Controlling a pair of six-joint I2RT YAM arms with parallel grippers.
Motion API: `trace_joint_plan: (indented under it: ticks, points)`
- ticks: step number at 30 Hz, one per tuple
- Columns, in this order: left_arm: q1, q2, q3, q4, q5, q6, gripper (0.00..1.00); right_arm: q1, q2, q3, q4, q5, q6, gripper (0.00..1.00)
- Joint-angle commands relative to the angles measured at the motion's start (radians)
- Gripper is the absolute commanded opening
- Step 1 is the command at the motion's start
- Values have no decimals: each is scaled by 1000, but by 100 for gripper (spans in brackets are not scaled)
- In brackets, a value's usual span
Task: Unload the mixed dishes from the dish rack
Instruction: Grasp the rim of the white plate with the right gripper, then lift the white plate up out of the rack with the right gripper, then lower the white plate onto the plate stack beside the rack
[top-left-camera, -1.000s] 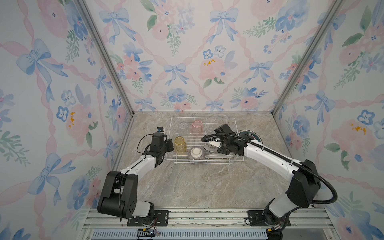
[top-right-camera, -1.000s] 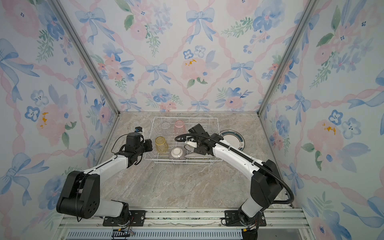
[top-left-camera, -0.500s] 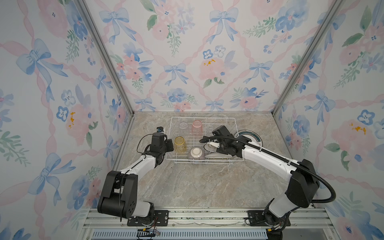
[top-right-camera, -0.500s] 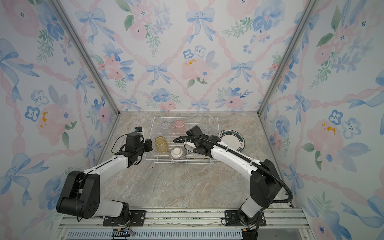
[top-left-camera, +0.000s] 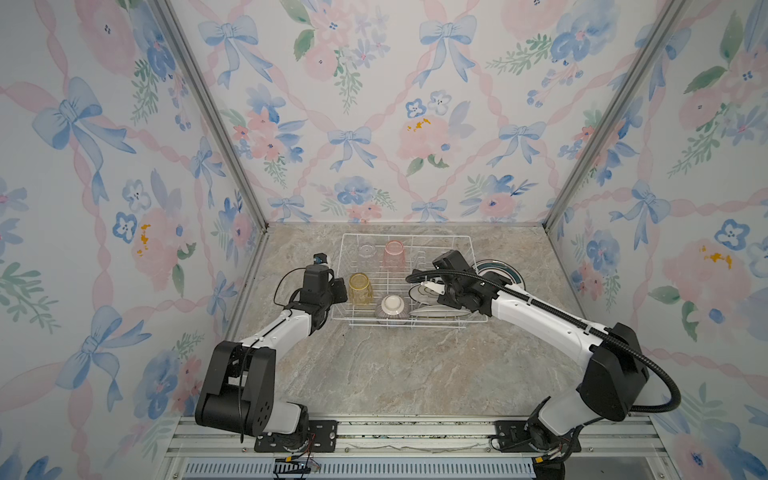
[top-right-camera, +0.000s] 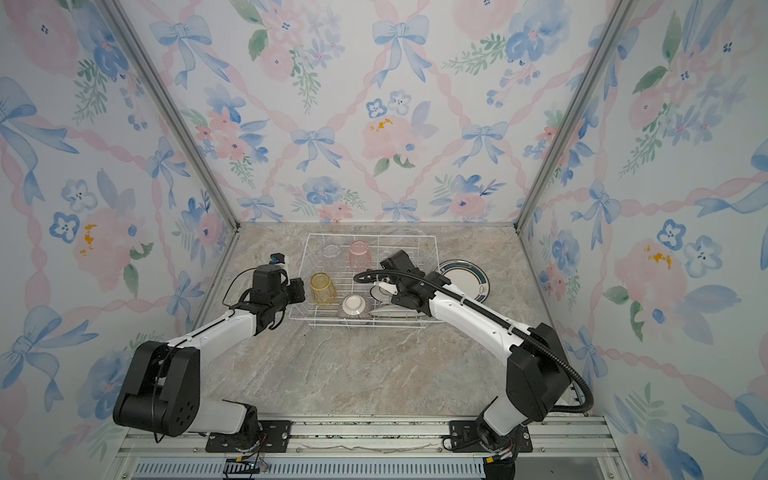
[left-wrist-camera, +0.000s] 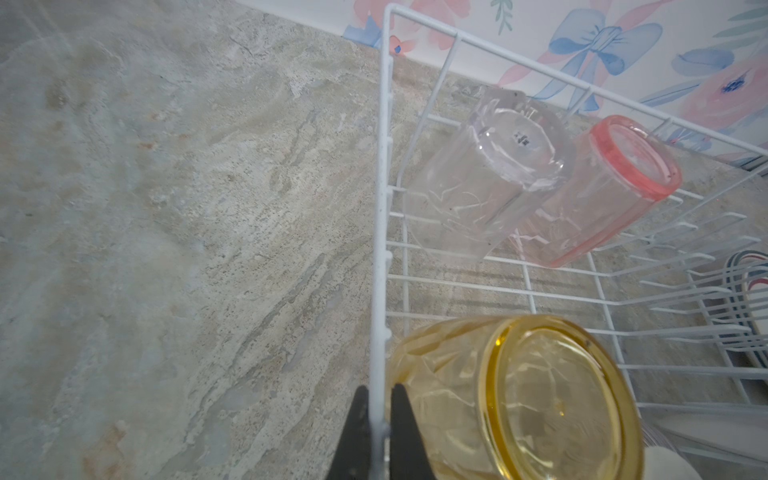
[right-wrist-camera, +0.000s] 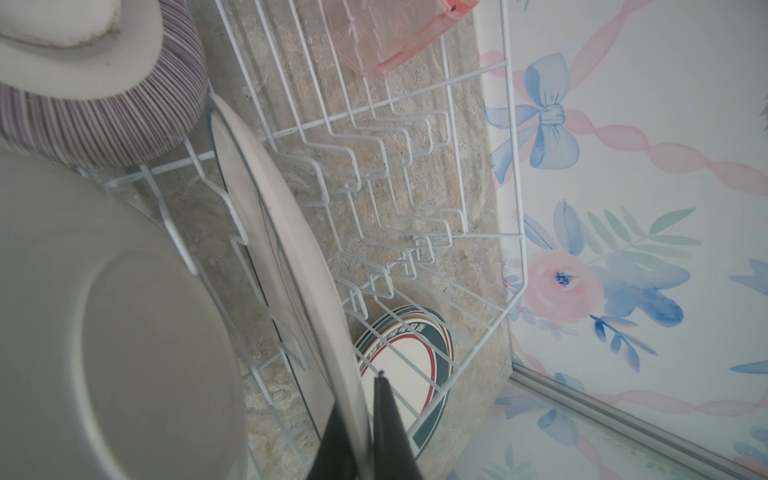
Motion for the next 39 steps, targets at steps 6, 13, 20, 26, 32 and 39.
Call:
trace_joint_plan:
  ticks: [6,13,20,26,32,39]
  points:
    - [-6,48,-6,-83,23,21,0,-42,-123,-23,174,17,155,0]
    - [-5,48,-2,-84,23,22,0,-65,-192,-46,231,14,186,0]
    - [-7,55,6,-83,25,22,0,-147,-263,-48,249,-50,319,0]
    - [-6,56,6,-84,24,23,0,-298,-332,-61,269,-214,508,0]
    - [-7,59,4,-84,24,22,0,-421,-374,-77,268,-334,658,0]
    - [-8,62,5,-82,24,22,0,-679,-430,-171,340,-536,959,0]
